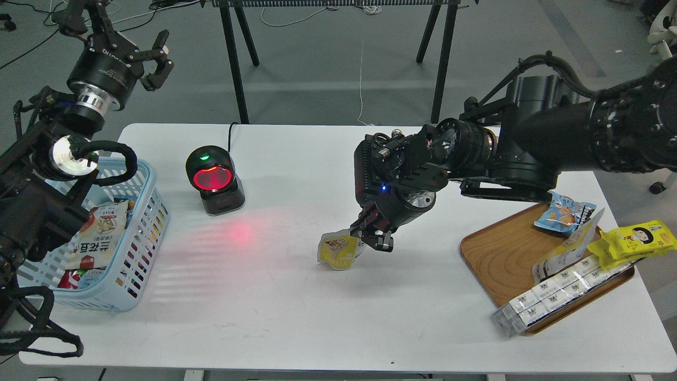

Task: Scan snack and place in basket
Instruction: 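Carry the yellow pouch toward the scanner and lower it onto the table, then open the right gripper, release the pouch, and retract the right arm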

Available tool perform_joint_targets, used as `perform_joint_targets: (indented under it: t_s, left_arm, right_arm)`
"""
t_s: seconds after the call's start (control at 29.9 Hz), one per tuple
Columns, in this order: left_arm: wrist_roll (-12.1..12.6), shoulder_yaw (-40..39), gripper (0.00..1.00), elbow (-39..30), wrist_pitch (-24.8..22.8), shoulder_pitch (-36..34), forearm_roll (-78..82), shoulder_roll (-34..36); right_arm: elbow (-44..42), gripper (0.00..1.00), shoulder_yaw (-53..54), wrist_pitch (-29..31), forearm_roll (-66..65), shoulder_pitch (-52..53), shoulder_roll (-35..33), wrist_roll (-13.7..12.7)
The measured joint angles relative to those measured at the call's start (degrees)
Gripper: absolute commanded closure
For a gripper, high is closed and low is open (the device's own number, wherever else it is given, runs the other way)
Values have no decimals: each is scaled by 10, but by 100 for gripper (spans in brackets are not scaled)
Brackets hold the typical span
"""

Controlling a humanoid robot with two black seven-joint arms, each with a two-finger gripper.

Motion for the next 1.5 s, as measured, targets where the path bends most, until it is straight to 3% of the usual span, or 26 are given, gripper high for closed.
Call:
perform_joint_targets:
  t_s: [0.03,0.23,0.37,0.6,0.84,1.3,1.5]
  left_arm:
    - [0,0,1,0,0,0,0,0]
    - [0,-1,1,0,0,0,0,1]
    - [0,-1,1,0,0,0,0,1]
    - [4,0,1,-1,0,-5,0,2]
    - [7,0,1,-6,0,-21,0,4]
    - [8,86,1,-17,0,-118,112,15]
    - [14,86,1,-116,0,-171,260,22]
  right_arm:
    - [0,78,0,0,0,0,0,0]
    - [0,45,10,-2,2,6,-1,0]
    - [4,33,36,-3,15,17,-14,0]
    - [13,6,112,-3,27,36,-102,0]
    - [13,3,224,10,57,18,-218,0]
    - [11,1,295,50,384,-38,-401,0]
    - [9,1,385,59,508,-125,-464,0]
